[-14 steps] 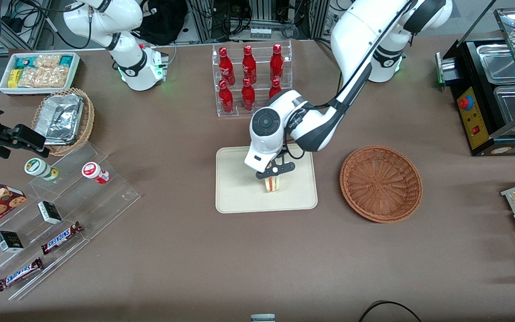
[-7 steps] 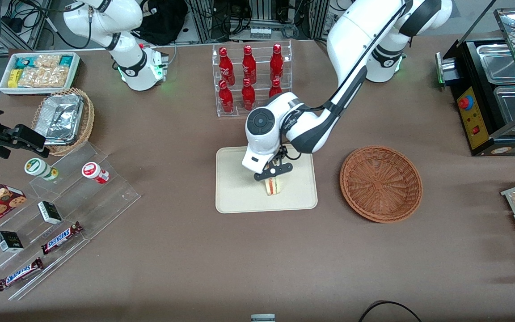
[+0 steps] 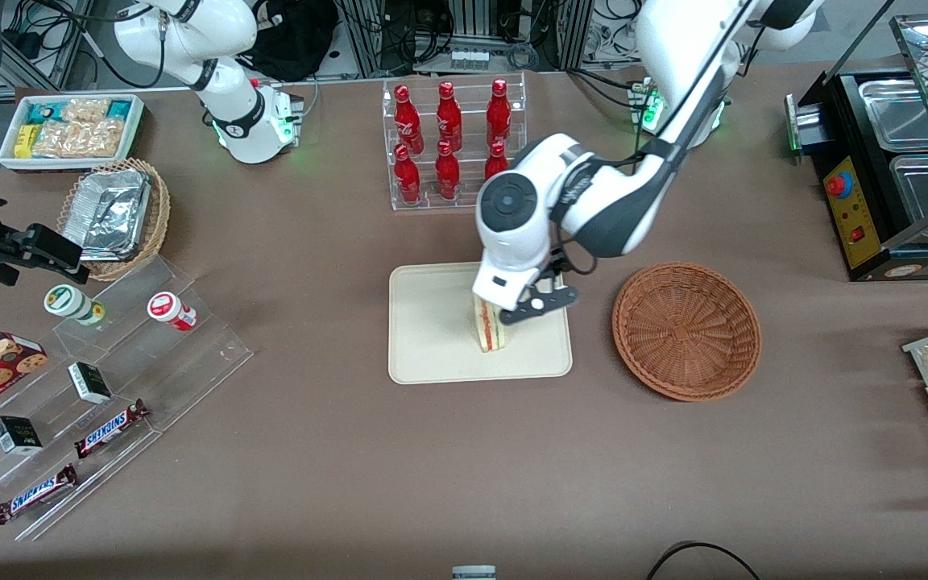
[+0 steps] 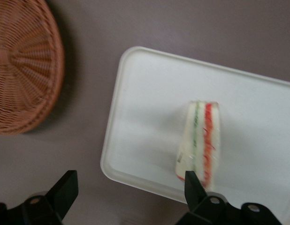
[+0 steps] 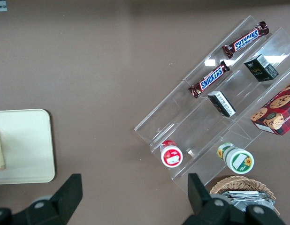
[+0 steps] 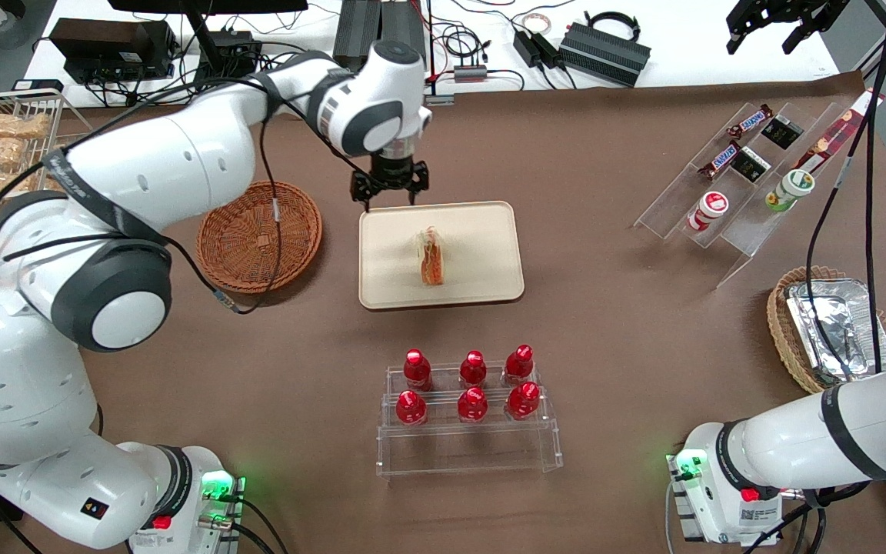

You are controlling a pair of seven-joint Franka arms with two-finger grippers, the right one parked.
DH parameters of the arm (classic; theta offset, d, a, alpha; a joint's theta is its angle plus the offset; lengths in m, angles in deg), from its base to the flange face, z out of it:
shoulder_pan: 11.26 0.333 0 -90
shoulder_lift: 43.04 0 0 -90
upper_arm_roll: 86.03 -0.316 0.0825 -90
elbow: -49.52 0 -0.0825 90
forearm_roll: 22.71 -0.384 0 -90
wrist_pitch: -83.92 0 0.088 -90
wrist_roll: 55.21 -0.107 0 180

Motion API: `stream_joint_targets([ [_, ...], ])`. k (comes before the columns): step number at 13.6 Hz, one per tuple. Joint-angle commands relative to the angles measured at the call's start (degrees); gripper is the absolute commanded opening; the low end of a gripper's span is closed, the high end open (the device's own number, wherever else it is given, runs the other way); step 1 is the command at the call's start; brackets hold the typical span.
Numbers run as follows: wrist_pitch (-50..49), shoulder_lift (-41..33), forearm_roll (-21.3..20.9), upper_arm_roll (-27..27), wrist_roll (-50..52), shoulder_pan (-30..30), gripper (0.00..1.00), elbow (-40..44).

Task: Place sandwich from basket to tray

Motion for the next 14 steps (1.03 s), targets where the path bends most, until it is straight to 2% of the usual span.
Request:
stream_joint_targets([
  [1,-4.38,-2.66,-0.92,0.25,-2.21,4.56,1.00,-1.61],
  [4,-7.84,-4.85,-0.92,0.25,-9.67,9.74,1.00,-2.66],
  [10,-7.84,-14.08,0.31,0.43,-26.45,20.12,1.00,-10.31],
  [14,-9.41,-21.99,6.10,0.34,-40.24,25.13,1.00,-14.88],
])
